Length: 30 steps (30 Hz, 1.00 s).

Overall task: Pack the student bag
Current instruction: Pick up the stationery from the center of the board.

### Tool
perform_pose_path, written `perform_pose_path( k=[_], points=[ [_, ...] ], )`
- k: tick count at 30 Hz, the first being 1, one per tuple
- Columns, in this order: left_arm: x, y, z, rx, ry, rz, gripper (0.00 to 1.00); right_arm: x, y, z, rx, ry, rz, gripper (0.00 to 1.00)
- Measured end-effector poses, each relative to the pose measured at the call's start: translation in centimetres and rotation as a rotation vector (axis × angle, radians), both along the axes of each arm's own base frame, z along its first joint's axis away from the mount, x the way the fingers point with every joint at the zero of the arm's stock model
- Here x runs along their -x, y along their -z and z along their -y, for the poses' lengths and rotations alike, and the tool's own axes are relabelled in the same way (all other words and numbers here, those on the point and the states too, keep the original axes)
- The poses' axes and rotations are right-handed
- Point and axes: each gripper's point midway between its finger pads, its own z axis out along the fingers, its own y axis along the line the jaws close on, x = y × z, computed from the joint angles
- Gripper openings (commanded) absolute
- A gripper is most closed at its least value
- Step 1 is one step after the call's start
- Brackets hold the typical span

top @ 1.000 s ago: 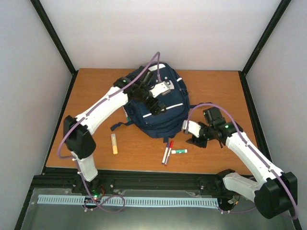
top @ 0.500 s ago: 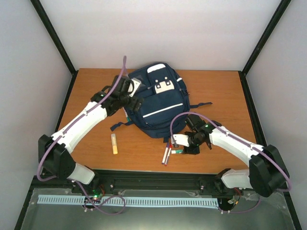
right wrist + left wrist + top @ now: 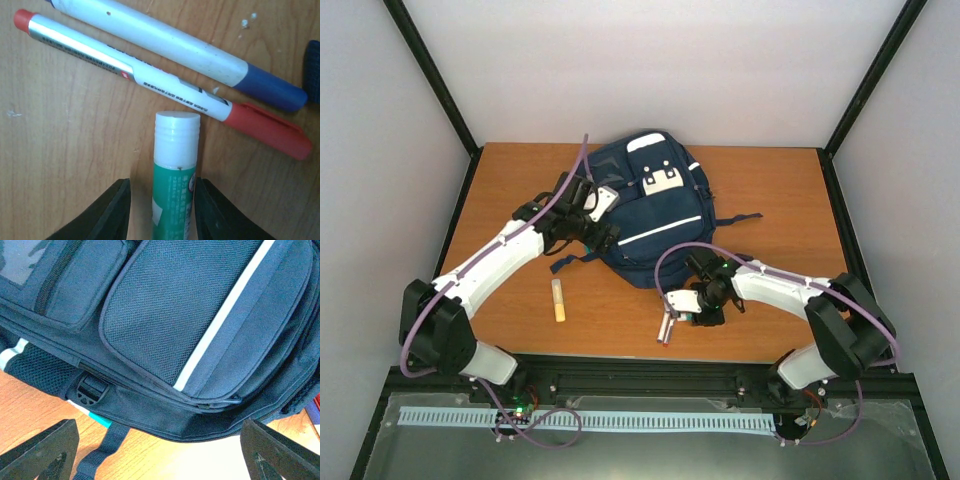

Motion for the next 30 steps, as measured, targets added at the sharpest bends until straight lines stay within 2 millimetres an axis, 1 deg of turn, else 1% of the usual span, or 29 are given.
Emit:
perform_pose_path(
  k=[5, 8, 11, 13, 15, 17, 18, 20, 23, 25, 27, 28, 30],
  points=[
    [0.3, 0.2, 0.2, 0.013, 0.013, -0.012, 0.88, -0.2, 0.7, 0.1, 0.027, -0.009, 0.005, 0.13],
    [0.2, 0.3, 0.3, 0.015, 0.02, -0.013, 0.87, -0.5, 0.6, 0.3, 0.043, 0.007, 0.016, 0.04],
    [-0.1, 0.7, 0.6, 0.005, 0.035, -0.021, 0.86, -0.8, -0.1, 0.5, 0.055, 0.015, 0.037, 0.03],
    [-0.5, 1.1, 0.9, -0.002, 0.048, -0.03, 0.83, -1.2, -1.4, 0.5, 0.041, 0.028, 0.06, 0.03],
    [-0.9, 1.6, 1.4, -0.008, 0.07, -0.043, 0.81, -2.0, -3.4, 0.4, 0.005, 0.059, 0.093, 0.03],
    [-1.3, 2.0, 2.1, -0.009, 0.103, -0.057, 0.72, -3.1, -5.4, 0.7, -0.035, 0.109, 0.121, 0.03],
    [-1.6, 2.2, 2.5, -0.011, 0.125, -0.064, 0.7, -3.7, -6.4, 0.9, -0.057, 0.144, 0.131, 0.03],
    [-1.9, 2.5, 3.2, -0.012, 0.164, -0.078, 0.69, -5.3, -8.5, 2.1, -0.103, 0.242, 0.155, 0.03],
    [-2.3, 2.8, 4.6, -0.021, 0.241, -0.085, 0.68, -6.9, -10.5, 4.3, -0.15, 0.382, 0.177, 0.03],
    [-2.2, 2.9, 5.6, -0.034, 0.298, -0.086, 0.72, -7.2, -11.3, 5.5, -0.171, 0.456, 0.179, 0.03],
    [-1.9, 3.0, 7.1, -0.048, 0.365, -0.083, 0.98, -7.2, -12.0, 6.1, -0.198, 0.516, 0.175, 0.03],
    [-1.4, 3.1, 8.1, -0.055, 0.41, -0.084, 1.0, -7.2, -12.4, 6.3, -0.217, 0.543, 0.173, 0.03],
    [-0.5, 3.5, 9.7, -0.075, 0.483, -0.079, 0.99, -7.2, -13.0, 6.6, -0.245, 0.584, 0.17, 0.03]
  ],
)
